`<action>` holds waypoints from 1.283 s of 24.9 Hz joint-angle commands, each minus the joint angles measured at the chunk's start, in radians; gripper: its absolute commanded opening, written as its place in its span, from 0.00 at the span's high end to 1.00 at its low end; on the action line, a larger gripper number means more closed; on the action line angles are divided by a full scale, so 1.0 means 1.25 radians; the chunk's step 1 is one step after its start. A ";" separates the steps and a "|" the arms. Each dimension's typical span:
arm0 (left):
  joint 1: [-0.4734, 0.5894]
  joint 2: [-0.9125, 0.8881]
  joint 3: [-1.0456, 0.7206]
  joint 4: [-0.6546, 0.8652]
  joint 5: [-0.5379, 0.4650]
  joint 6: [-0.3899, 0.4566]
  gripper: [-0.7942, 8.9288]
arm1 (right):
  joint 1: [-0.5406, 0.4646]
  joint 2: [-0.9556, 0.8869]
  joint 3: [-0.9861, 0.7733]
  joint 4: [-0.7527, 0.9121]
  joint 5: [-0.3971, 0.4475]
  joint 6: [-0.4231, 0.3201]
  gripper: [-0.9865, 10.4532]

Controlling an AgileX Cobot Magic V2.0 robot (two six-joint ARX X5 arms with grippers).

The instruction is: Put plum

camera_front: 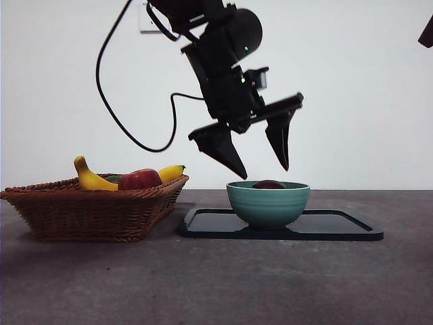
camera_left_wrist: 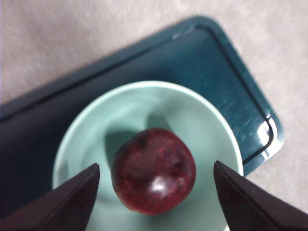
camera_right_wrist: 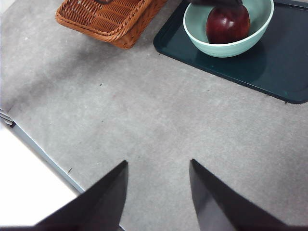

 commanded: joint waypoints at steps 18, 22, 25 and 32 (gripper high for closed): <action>-0.022 0.067 0.027 0.023 -0.029 0.031 0.53 | 0.006 0.004 0.002 -0.002 -0.002 0.002 0.74; -0.023 0.068 0.027 0.023 -0.029 0.034 0.53 | 0.006 0.004 0.002 -0.002 -0.002 0.002 0.74; -0.023 0.068 0.027 0.024 -0.029 0.035 0.53 | 0.006 0.004 0.002 -0.002 -0.002 0.002 0.74; -0.023 0.069 0.027 0.024 -0.031 0.043 0.53 | 0.006 0.004 0.002 -0.002 -0.002 0.002 0.74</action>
